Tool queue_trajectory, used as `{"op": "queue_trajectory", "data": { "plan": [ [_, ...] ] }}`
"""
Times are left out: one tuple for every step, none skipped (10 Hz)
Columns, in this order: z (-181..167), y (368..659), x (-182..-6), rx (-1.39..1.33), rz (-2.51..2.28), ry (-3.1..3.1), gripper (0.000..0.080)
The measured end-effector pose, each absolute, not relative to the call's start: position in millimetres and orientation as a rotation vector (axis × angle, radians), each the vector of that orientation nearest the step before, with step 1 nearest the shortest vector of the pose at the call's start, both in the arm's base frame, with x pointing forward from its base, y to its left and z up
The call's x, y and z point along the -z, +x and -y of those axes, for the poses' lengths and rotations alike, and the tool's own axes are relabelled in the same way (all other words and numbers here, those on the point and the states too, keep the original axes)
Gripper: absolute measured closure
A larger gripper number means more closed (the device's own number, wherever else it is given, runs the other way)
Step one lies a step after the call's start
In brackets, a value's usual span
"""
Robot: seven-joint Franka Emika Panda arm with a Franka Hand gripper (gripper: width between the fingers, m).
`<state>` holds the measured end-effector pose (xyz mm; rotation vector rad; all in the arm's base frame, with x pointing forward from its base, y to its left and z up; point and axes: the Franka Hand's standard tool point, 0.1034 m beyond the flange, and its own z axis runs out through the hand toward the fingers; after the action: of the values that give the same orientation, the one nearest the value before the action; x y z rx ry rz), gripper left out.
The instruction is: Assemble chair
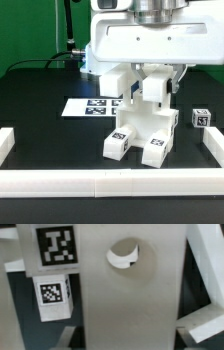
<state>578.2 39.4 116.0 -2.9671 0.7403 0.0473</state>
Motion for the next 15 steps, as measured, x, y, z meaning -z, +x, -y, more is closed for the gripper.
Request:
{"op": "queue_trajectory", "data": {
  "plan": [
    [-41.9,578.2,-116.2,-0.047,-0.735,-2.969,0.0515],
    [-44.5,577.6,-115.8,-0.048,-0.727,-2.972,0.0515],
    [-47.1,576.3,-114.9,-0.051,-0.722,-2.974,0.0515],
    [-48.6,576.1,-114.9,-0.052,-0.723,-2.974,0.0515],
    [-48.1,576.2,-114.6,-0.050,-0.726,-2.973,0.0515],
    [-47.3,576.1,-113.2,-0.045,-0.729,-2.973,0.0515],
    [-47.3,576.0,-112.9,-0.046,-0.729,-2.973,0.0515],
    [-47.3,575.9,-112.6,-0.047,-0.729,-2.973,0.0515],
    [-46.8,575.6,-112.3,-0.050,-0.749,-2.966,0.0515],
    [-44.4,575.4,-111.5,-0.056,-0.810,-2.949,0.0515],
    [-43.1,575.7,-110.3,-0.057,-0.835,-2.944,0.0515],
    [-44.0,575.5,-109.0,-0.058,-0.838,-2.945,0.0515],
    [-45.1,574.3,-105.3,-0.061,-0.833,-2.950,0.0515],
    [-46.6,573.3,-103.1,-0.066,-0.829,-2.954,0.0515],
    [-46.8,573.3,-103.0,-0.066,-0.827,-2.954,0.0515]
  ]
}}
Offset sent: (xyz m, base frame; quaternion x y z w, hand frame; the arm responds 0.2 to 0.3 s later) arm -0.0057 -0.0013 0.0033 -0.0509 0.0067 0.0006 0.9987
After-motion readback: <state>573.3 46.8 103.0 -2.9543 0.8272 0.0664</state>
